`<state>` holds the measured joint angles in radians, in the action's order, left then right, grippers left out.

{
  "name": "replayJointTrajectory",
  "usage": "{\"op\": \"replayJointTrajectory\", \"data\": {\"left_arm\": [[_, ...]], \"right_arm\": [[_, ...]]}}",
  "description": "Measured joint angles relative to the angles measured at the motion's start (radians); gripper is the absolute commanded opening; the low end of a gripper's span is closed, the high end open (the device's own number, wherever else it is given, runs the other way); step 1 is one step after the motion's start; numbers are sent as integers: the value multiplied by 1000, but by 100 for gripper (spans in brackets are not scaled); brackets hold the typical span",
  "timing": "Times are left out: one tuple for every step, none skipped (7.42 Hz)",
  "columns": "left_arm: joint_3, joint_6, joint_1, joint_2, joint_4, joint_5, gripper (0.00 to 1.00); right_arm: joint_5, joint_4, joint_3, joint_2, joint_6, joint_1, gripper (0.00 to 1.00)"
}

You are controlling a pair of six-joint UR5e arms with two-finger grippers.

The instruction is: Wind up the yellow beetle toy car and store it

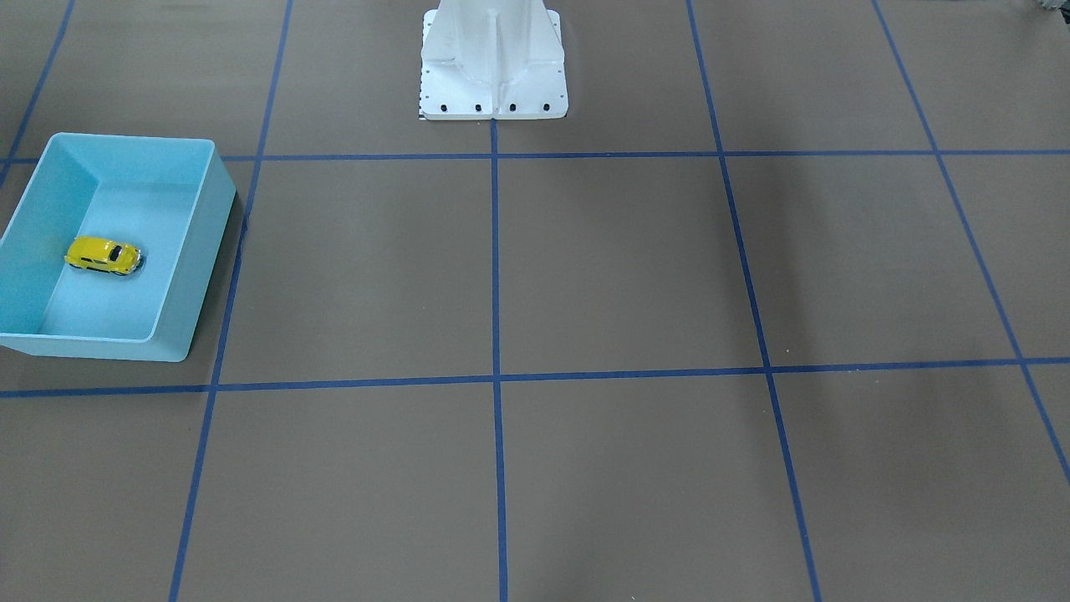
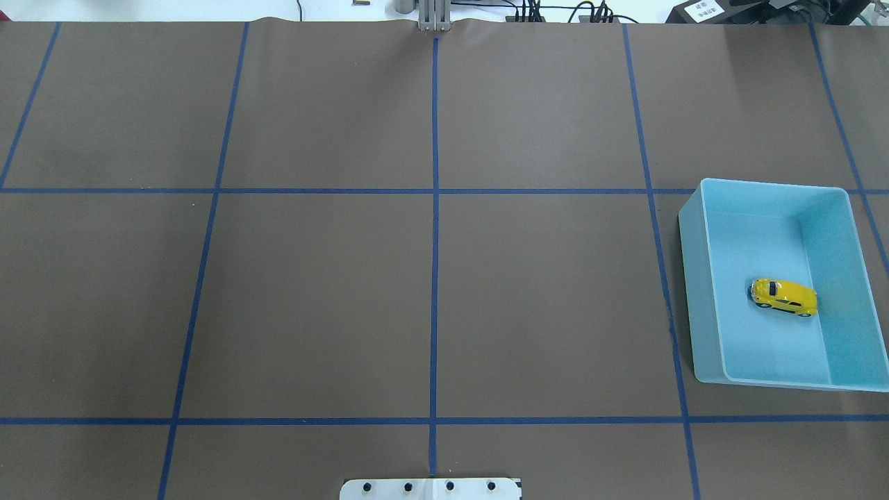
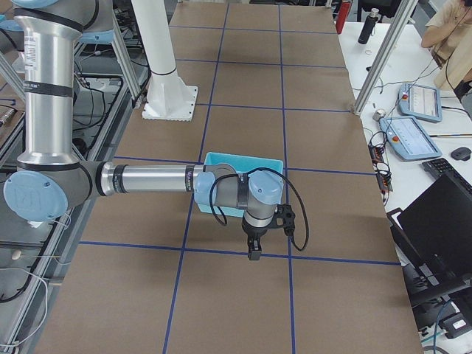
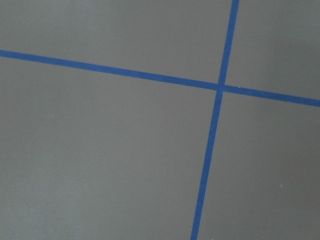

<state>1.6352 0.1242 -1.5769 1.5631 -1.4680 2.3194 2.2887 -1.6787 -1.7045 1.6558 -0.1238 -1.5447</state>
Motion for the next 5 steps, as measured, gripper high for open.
{"op": "replayJointTrajectory", "data": {"left_arm": [[0,0,0,0,0,0,100],[0,0,0,0,0,0,100],[0,0,0,0,0,0,100],[0,0,0,0,0,0,100],[0,0,0,0,0,0,100]], "right_arm": [[4,0,-4,0,-1,0,100],[8,-1,-8,0,-3,0,100],[10,-1,-10,-4,-4,0,100],[13,-1,-12,-10,-4,0,100],[18,-1,-13,-13,-4,0,100]]}}
